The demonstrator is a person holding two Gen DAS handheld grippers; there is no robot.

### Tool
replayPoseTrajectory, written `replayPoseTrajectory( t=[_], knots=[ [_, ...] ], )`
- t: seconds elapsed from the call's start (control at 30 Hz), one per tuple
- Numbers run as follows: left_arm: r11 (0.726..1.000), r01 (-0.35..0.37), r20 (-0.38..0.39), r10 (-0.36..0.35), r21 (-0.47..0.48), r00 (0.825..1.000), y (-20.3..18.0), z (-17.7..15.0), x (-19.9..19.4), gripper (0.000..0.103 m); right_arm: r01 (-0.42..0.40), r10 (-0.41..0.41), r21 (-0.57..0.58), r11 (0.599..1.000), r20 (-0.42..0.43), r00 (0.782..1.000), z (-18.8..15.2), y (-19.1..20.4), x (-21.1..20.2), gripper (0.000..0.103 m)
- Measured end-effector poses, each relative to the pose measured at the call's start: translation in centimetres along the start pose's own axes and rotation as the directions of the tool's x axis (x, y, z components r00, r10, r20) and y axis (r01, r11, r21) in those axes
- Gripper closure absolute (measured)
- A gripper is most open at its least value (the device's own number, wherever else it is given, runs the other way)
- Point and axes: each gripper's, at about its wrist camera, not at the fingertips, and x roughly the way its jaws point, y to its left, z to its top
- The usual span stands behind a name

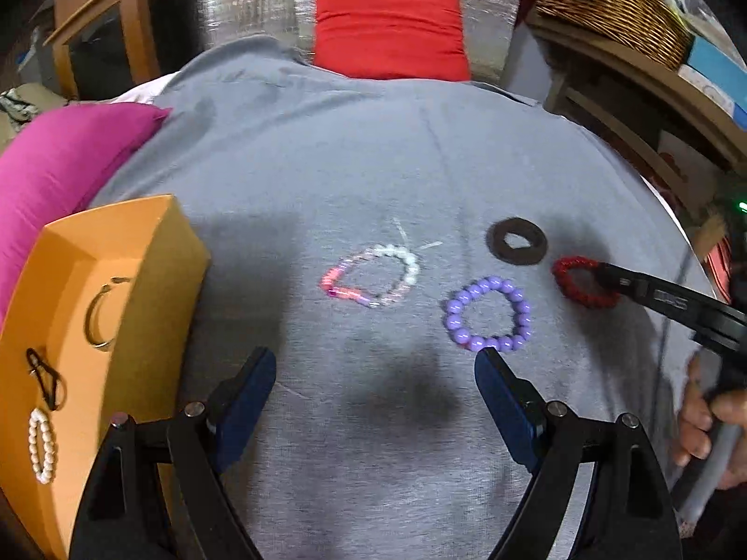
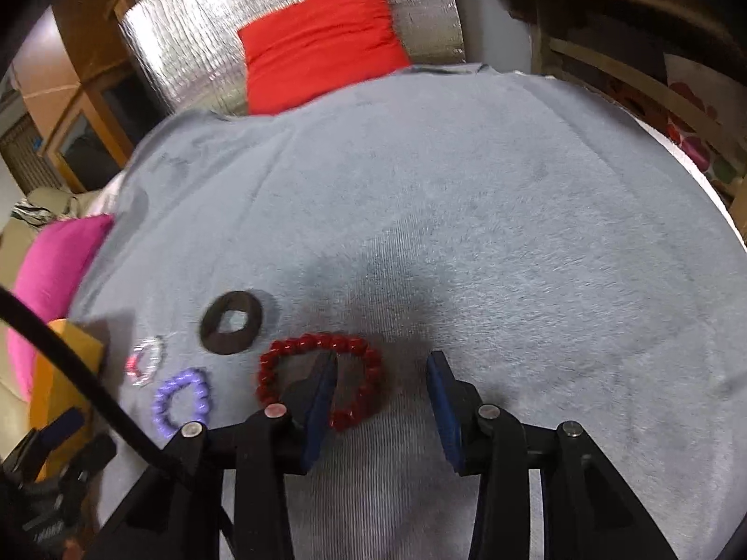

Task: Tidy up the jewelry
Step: 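Close the right tool on the red bead bracelet while the left tool closes on the purple bead bracelet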

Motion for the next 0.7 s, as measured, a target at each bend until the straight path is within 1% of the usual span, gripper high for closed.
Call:
replayPoseTrajectory(
  t=[0.03, 0.07, 0.1, 0.13, 0.17, 0.2, 0.3, 0.5, 0.53, 0.57, 0.63, 0.67, 0.7],
  knots=[
    [1.0, 0.007, -0.001, -0.007, 0.009, 1.0, -0.3, 0.0, 0.1, 0.016, 0.023, -0.023, -0.004, 1.0, 0.006, 1.0, 0.0, 0.2, 0.5, 0.064],
    [1.0, 0.019, -0.001, -0.019, 0.018, 1.0, -0.6, 0.3, 0.2, 0.017, 0.043, -0.043, -0.019, 0.999, 0.02, 0.999, 0.0, 0.5, 0.5, 0.071],
    [0.999, 0.029, 0.0, -0.029, 0.022, 1.0, -0.7, 0.3, 0.3, 0.021, 0.056, -0.056, -0.038, 0.998, 0.025, 0.998, 0.0, 0.7, 0.5, 0.085],
    [0.998, 0.049, -0.001, -0.049, 0.027, 0.999, -1.0, 0.4, 0.4, 0.023, 0.055, -0.054, -0.046, 0.997, 0.027, 0.998, 0.0, 0.8, 0.4, 0.092],
    [0.998, 0.064, -0.004, -0.064, 0.027, 0.998, -1.2, 0.6, 0.6, 0.027, 0.05, -0.048, -0.052, 0.997, 0.026, 0.998, -0.1, 0.7, 0.3, 0.093],
    [0.997, 0.078, -0.005, -0.077, 0.026, 0.997, -1.5, 0.7, 0.8, 0.028, 0.049, -0.047, -0.054, 0.997, 0.028, 0.998, -0.2, 0.6, 0.2, 0.093],
    [0.995, 0.095, -0.004, -0.095, 0.024, 0.995, -2.2, 1.0, 1.4, 0.029, 0.051, -0.05, -0.059, 0.997, 0.026, 0.998, -0.4, -0.3, -0.2, 0.093],
    [0.993, 0.117, -0.023, -0.117, 0.011, 0.993, -3.2, 1.5, 3.4, 0.03, 0.003, -0.003, -0.011, 1.0, 0.0, 1.0, -0.8, -2.6, -1.6, 0.093],
    [0.993, 0.121, -0.026, -0.121, 0.006, 0.992, -3.3, 1.5, 3.6, 0.032, 0.001, -0.001, -0.011, 1.0, -0.006, 1.0, -1.0, -2.9, -1.8, 0.093],
    [0.991, 0.131, -0.032, -0.131, -0.001, 0.991, -3.4, 1.6, 3.9, 0.041, 0.004, -0.004, -0.013, 1.0, -0.011, 1.0, -1.1, -3.2, -1.9, 0.093],
    [0.99, 0.141, -0.024, -0.141, -0.005, 0.99, -3.7, 1.7, 4.0, 0.044, 0.009, -0.01, -0.019, 1.0, -0.022, 1.0, -1.4, -3.5, -1.9, 0.093],
    [0.99, 0.143, -0.018, -0.143, 0.0, 0.99, -3.8, 1.8, 4.0, 0.049, 0.011, -0.012, -0.024, 1.0, -0.024, 1.0, -1.5, -3.6, -2.0, 0.093],
    [0.988, 0.152, -0.017, -0.152, 0.008, 0.988, -4.0, 1.9, 4.0, 0.056, 0.012, -0.012, -0.025, 1.0, -0.024, 1.0, -1.6, -3.8, -2.1, 0.093]
  ],
)
